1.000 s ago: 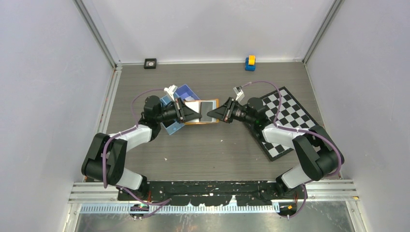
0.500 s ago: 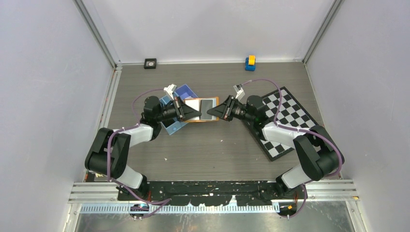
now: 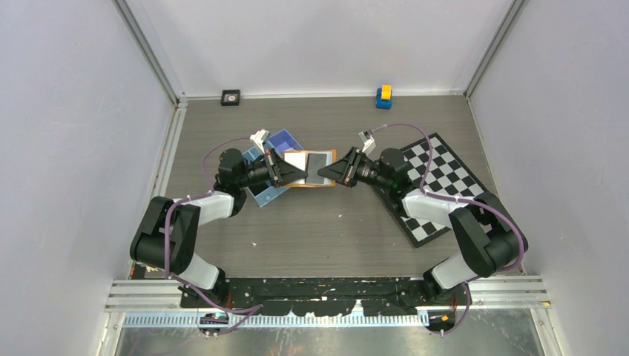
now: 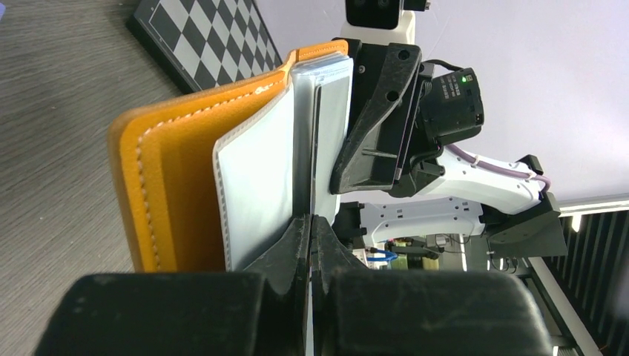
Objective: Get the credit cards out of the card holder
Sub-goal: Remove the credit card from the card holder.
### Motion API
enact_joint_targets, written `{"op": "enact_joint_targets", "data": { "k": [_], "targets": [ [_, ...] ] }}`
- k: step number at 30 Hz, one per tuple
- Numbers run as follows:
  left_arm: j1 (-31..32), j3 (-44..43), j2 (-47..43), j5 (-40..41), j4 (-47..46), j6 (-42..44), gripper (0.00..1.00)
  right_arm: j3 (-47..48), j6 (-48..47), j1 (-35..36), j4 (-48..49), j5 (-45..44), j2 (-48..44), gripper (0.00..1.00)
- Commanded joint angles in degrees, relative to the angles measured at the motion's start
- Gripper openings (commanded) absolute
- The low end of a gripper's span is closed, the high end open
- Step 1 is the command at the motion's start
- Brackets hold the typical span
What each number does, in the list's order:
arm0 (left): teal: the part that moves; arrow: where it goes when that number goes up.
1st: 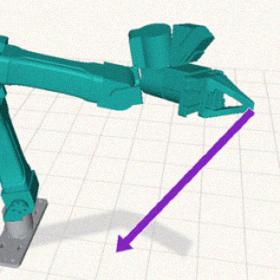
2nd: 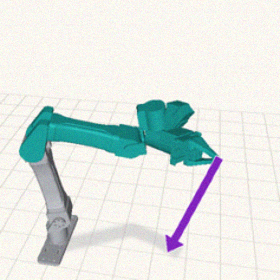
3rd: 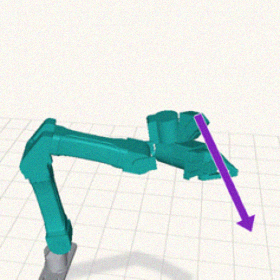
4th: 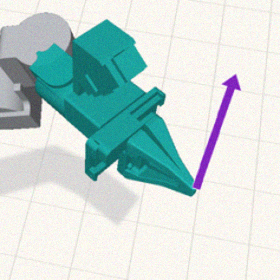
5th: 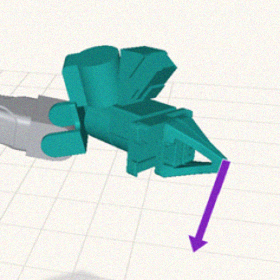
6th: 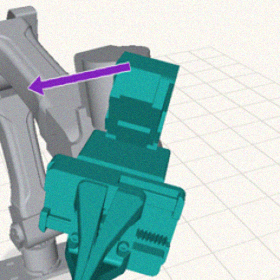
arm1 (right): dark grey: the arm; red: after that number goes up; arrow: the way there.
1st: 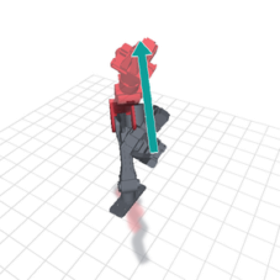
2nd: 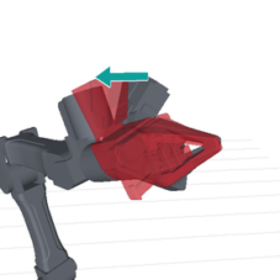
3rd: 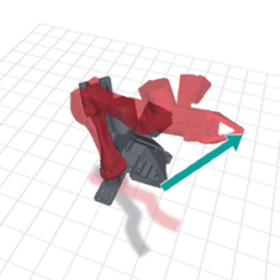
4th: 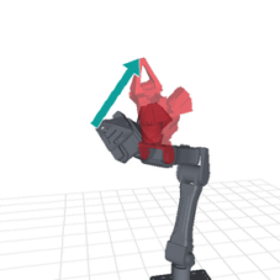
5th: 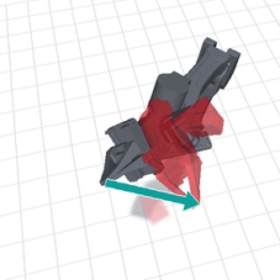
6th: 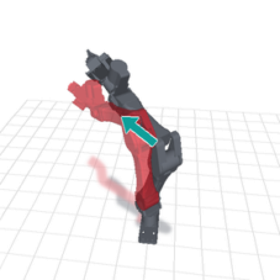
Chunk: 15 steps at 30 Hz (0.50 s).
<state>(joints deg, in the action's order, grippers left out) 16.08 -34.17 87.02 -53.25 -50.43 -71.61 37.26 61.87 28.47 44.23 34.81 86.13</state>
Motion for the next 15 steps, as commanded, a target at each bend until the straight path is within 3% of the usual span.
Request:
{"op": "enact_joint_targets", "data": {
  "k": [1, 5, 10, 13, 15],
  "targets": [
    [-1.67, 0.63, -0.92, 0.02, -3.64, -0.41, 0.00, -0.79, 1.08, -0.89, 4.32, 1.04, -1.26, 0.25],
    [-2.17, 0.83, -1.41, 0.41, -2.16, 0.26, 0.00, -1.25, 1.52, -1.46, 4.61, 0.75, -1.57, 0.26],
    [-2.27, 0.67, -2.33, 0.86, 0.54, 1.82, 0.00, -1.30, 1.76, -1.73, 5.02, 0.77, -1.55, 0.19],
    [-2.23, 0.54, -2.87, 1.19, 2.30, 2.79, 0.00, -1.31, 1.85, -1.85, 5.01, 0.87, -1.57, 0.05],
    [-2.28, 0.48, -3.08, 1.33, 3.14, 3.26, 0.00, -1.31, 1.88, -1.96, 4.91, 0.83, -1.66, 0.02]
  ]
}}
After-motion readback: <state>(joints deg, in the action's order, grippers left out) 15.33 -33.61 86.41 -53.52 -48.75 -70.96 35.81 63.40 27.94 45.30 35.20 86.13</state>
